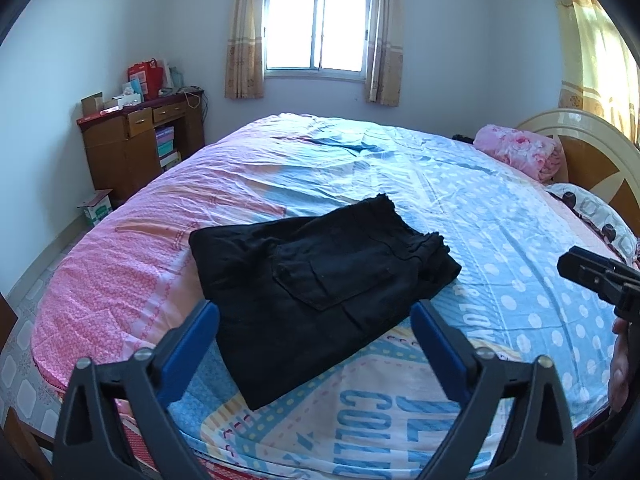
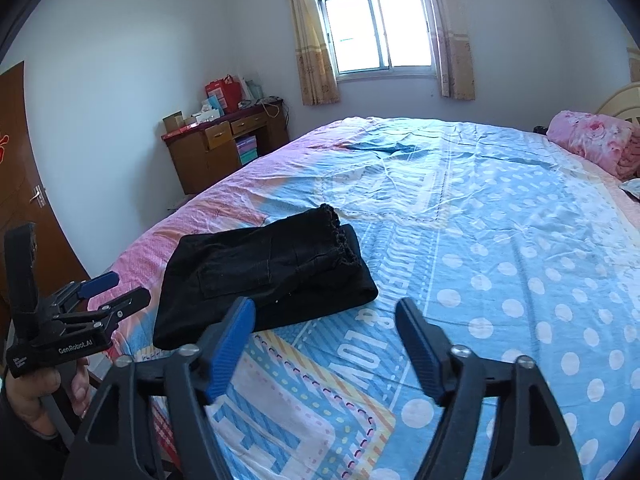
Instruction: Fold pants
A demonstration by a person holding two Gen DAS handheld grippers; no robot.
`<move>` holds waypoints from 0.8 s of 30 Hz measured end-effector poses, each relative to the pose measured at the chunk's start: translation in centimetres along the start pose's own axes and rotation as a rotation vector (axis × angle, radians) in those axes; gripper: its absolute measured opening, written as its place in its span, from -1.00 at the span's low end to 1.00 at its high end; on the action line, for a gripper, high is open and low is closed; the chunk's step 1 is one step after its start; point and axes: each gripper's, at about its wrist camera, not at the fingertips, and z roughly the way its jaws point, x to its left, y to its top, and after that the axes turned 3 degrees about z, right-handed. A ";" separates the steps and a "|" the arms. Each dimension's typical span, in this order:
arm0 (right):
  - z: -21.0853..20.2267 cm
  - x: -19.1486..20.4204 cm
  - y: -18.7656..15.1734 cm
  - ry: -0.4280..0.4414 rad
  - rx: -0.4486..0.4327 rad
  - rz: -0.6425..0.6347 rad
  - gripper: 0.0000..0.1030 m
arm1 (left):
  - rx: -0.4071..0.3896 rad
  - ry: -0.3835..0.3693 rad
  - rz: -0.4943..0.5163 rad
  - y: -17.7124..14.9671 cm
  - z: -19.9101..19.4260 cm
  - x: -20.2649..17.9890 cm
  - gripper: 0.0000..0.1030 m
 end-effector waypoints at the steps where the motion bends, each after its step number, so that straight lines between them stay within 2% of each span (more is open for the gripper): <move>1: -0.1 0.0 0.1 0.004 -0.001 0.000 0.51 | 0.000 0.000 -0.003 0.1 -0.1 0.0 0.95; 17: -0.7 0.8 0.2 -0.008 -0.016 -0.033 0.51 | -0.052 0.048 -0.008 1.2 -1.5 0.5 1.00; 24: -0.7 0.9 -0.2 -0.008 -0.002 -0.034 0.51 | -0.034 0.069 -0.017 1.0 -0.9 1.0 1.00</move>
